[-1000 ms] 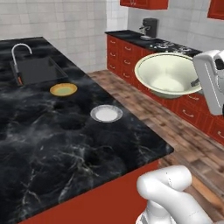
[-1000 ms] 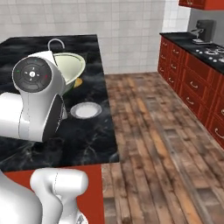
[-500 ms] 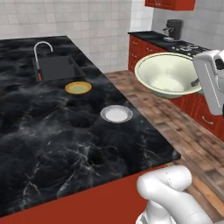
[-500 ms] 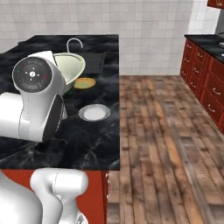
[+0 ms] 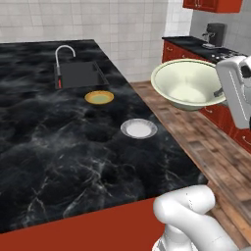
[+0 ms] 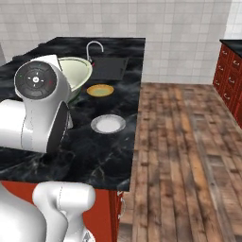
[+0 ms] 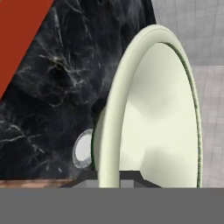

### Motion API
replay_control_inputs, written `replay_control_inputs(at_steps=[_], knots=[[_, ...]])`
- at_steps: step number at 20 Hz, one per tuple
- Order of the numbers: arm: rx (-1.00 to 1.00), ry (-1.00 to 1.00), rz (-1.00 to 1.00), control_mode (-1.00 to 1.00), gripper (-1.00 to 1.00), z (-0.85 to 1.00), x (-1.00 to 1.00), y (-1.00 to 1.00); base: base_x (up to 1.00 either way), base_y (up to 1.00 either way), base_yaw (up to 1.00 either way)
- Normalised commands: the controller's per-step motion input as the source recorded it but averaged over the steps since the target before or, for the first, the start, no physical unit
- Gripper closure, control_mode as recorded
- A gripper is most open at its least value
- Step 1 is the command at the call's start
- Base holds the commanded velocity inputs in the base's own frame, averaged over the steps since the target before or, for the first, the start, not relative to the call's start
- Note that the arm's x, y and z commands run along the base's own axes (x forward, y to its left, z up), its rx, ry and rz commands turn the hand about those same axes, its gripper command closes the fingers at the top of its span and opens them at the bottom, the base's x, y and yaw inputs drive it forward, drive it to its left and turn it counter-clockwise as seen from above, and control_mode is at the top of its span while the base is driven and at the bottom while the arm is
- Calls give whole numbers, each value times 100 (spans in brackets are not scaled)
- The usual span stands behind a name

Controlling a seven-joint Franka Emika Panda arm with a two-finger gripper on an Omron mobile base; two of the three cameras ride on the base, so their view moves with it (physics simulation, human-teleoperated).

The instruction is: Move the bowls from the cabinet to the plates on the dining table.

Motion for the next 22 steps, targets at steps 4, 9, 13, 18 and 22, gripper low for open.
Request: replay_control_inputs(at_steps=[4,9,13,18,22], knots=[[0,0,0,100,100,0,0,0,34,-10,10],[0,0,0,100,100,0,0,0,18,-14,6],[0,8,5,-100,100,-5,21,-15,0,0,0],[0,13,4,-100,100,-10,42,-10,0,0,0],[0,19,0,-100,100,-9,57,0,0,0,0]])
